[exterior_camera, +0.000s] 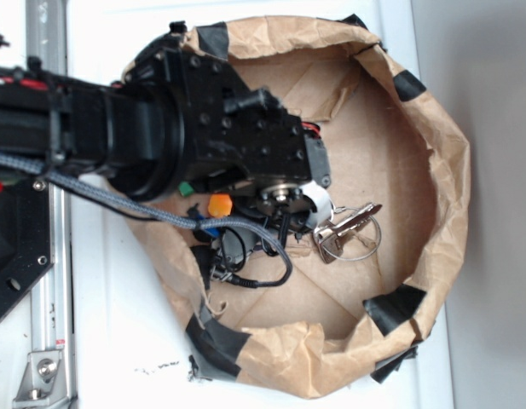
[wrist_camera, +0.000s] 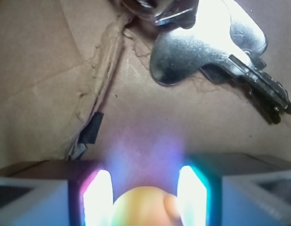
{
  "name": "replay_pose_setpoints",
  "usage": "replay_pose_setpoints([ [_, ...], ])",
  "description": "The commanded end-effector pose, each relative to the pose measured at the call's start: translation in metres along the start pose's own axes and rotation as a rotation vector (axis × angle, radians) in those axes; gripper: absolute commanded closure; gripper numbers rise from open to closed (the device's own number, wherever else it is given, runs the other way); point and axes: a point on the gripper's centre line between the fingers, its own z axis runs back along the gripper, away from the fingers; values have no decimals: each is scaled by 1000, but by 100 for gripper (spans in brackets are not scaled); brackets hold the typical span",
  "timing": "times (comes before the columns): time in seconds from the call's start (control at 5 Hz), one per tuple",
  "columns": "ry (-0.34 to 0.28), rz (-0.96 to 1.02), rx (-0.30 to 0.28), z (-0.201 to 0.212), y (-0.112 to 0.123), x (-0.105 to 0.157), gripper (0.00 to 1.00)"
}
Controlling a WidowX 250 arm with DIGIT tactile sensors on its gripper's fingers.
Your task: Grab the yellow duck.
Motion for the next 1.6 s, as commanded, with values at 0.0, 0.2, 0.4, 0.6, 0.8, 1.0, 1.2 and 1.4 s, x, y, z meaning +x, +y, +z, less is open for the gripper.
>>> replay_pose_setpoints([
  [0.0,-45,5,0,16,1,4,100],
  [0.2,-106,23,19,41,-2,11,100],
  [0.4,-167,116,126,91,-6,37,100],
  [0.6,-198,196,149,127,-2,52,100],
  [0.8,-192,211,138,134,-3,51,100],
  [1.0,-179,193,124,131,-6,42,100],
  [1.2,-127,194,89,113,6,20,0],
  [1.4,-49,129,57,81,10,0,0],
])
